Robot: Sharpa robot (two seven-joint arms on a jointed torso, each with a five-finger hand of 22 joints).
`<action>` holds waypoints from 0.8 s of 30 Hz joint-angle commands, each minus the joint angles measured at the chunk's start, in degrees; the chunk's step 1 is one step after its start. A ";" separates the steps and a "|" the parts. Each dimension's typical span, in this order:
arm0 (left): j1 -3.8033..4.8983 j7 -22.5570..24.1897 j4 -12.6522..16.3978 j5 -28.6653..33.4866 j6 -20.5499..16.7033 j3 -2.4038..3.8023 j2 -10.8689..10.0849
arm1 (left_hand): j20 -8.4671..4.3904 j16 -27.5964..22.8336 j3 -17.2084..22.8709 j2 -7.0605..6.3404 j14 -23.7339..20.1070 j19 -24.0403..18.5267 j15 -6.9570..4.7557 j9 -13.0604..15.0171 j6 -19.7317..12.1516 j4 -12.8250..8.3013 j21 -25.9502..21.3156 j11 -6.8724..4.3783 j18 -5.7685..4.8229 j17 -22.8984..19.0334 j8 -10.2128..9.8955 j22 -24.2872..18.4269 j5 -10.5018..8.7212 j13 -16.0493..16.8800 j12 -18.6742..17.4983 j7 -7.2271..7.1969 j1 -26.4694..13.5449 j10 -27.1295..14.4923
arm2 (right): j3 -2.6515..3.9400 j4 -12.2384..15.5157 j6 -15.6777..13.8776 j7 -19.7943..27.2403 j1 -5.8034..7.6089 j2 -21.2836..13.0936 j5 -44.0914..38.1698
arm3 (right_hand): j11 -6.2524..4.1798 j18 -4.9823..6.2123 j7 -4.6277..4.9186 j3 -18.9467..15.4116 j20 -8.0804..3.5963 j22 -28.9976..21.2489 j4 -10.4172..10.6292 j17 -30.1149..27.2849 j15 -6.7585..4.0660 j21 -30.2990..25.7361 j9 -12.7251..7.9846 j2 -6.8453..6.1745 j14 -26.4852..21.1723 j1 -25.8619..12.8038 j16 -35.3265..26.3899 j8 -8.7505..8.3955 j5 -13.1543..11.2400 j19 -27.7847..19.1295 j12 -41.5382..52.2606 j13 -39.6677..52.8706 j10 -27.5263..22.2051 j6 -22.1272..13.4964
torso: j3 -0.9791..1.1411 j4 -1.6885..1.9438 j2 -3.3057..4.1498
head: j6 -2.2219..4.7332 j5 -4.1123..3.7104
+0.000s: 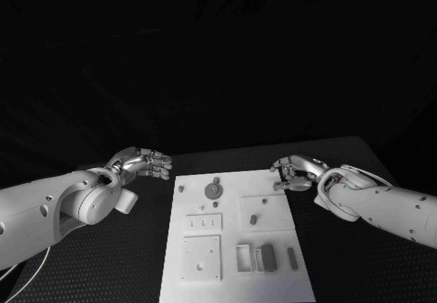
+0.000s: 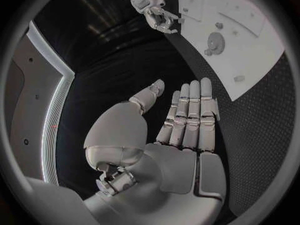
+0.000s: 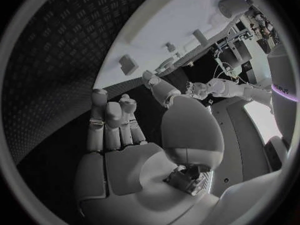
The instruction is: Assemble the parts on the task board
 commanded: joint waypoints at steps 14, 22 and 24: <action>-0.05 0.78 -0.18 -0.30 0.90 0.03 -0.24 | 0.15 -0.41 -0.06 -0.60 0.24 -0.04 0.16 0.10 -0.06 -0.42 -0.37 0.01 0.98 0.13 -0.29 0.09 -0.02 0.16 -0.29 0.24 0.13 0.33 | 0.00 0.05 1.14 1.43 -1.28 -0.50 -0.76 | 1.88 0.68 2.40 -0.93 0.30 0.88 0.88 0.08 0.34 -0.41 0.09 -1.05 -0.74 -0.69 -0.20 -0.51 0.27 -0.42 0.30 -0.14 -4.42 1.26 | -0.21 0.07 0.05 | -0.50 -0.15; -0.16 0.71 -0.27 -0.30 1.01 0.03 -0.17 | 0.16 -0.47 -0.07 -0.55 0.24 -0.04 0.18 0.10 -0.09 -0.36 -0.39 0.02 0.97 0.18 -0.31 0.11 -0.02 0.20 -0.32 0.25 0.08 0.32 | 0.01 -0.87 -0.03 0.85 -1.90 0.15 -1.70 | 1.61 0.68 2.11 -0.66 0.11 0.95 1.04 0.14 0.12 -0.23 0.46 0.41 -0.53 0.32 0.11 -0.03 0.31 -0.10 0.67 -0.19 -4.16 2.07 | -0.27 0.10 0.02 | -0.61 -0.18; -0.17 0.69 -0.29 -0.30 1.04 0.03 -0.17 | 0.16 -0.48 -0.07 -0.51 0.25 -0.04 0.18 0.11 -0.09 -0.32 -0.40 0.02 0.97 0.20 -0.32 0.12 -0.02 0.22 -0.33 0.25 0.06 0.33 | 0.01 -1.00 -0.55 0.77 -2.11 0.29 -1.92 | 1.38 0.68 1.88 -0.66 0.02 0.98 0.91 0.14 -0.08 -0.12 0.73 1.01 -0.35 0.77 0.23 0.38 0.29 0.07 0.80 -0.25 -3.96 2.79 | -0.29 0.11 0.02 | -0.63 -0.17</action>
